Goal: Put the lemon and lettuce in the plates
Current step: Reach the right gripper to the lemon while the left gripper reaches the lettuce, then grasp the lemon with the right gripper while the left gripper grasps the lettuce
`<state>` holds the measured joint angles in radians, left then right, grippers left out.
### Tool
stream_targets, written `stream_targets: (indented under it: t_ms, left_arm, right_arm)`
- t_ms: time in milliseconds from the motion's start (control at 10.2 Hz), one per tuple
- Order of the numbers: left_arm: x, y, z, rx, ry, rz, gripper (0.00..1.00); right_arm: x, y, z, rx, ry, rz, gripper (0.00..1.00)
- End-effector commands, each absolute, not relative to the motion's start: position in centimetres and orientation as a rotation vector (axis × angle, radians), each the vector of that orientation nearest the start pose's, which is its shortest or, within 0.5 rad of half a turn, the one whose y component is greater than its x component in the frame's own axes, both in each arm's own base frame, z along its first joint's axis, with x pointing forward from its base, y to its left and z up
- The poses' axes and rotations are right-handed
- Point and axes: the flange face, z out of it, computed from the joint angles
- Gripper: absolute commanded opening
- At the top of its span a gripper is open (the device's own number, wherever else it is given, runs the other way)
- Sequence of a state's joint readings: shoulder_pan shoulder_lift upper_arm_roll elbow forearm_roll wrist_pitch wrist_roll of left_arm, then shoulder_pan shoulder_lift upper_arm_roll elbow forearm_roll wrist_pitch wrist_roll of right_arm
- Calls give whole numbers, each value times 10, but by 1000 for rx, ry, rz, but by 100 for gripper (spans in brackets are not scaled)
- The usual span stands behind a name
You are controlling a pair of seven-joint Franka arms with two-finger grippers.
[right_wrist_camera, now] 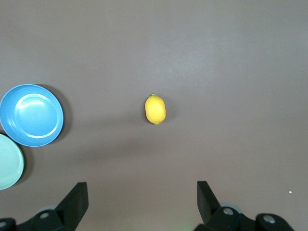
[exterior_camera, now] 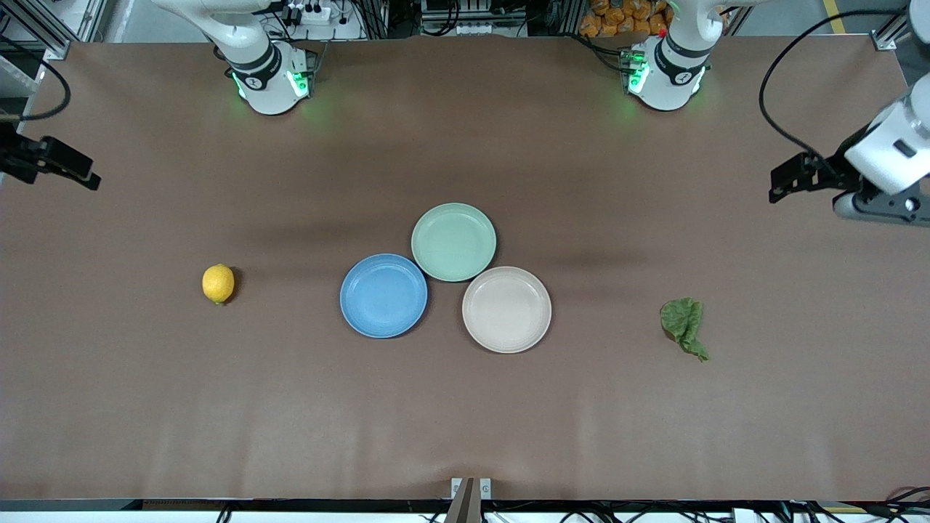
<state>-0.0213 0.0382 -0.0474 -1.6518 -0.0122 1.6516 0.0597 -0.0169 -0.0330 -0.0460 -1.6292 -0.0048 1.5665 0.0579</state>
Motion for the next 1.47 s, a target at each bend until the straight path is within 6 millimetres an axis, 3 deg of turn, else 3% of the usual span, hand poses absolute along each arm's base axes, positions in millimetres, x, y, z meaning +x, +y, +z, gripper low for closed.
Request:
stream_targets:
  t_ms: [0,196,392,686,980,1176,1373]
  left_arm:
    - [605,-43,535,-3108,169,84,100]
    - [634,-42,480,-3108,140,139,100]
    - [663,-39,429,-3104,120,217,100]
    - [689,-47,368,-3116,93,139,100]
    - [701,-45,307,-3123,74,137,100]
    - [703,-47,275,-3120,-56,145,100]
    - [703,-47,249,-3116,-53,144,100]
  right_arm:
    - [543,-34,575,-3149,188,48,100]
    - [547,-33,532,-3150,183,48,100]
    - [551,-32,474,-3150,180,39,100]
    - [551,-32,396,-3151,174,104,100]
    - [553,-36,329,-3154,96,115,100]
    - [547,-39,290,-3155,52,93,100]
    - [544,-40,260,-3158,52,67,100]
